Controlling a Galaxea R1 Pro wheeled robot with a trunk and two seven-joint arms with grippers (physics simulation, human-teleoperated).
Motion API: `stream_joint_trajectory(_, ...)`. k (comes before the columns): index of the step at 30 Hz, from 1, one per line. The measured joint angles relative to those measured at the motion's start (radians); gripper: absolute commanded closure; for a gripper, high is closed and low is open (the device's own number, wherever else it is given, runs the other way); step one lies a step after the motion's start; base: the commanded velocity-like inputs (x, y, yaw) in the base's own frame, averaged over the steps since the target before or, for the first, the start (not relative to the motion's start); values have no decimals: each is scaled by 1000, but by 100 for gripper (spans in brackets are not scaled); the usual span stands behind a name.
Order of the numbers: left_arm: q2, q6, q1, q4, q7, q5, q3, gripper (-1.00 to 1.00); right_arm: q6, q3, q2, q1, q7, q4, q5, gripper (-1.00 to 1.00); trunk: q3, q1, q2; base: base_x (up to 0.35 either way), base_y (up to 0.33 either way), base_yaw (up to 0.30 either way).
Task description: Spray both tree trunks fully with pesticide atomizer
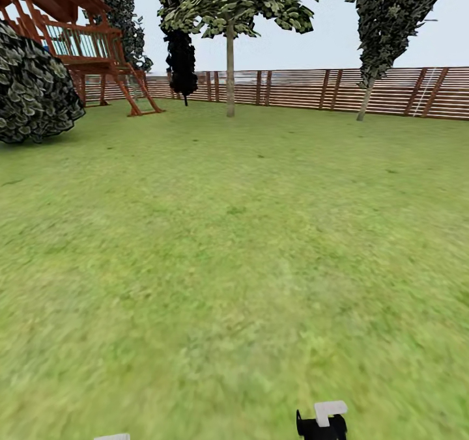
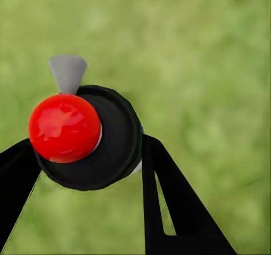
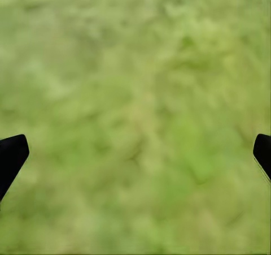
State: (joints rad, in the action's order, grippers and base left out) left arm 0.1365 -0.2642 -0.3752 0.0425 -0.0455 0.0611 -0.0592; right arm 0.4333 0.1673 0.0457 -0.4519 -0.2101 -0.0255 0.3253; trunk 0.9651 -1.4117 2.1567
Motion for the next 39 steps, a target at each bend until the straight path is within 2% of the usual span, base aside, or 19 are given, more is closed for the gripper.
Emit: stream_joint_trajectory(39,0,-1,0,0,0,-1,0,100,0,0,0,0,0,0,0,-100,0,0,0,338,0,0)
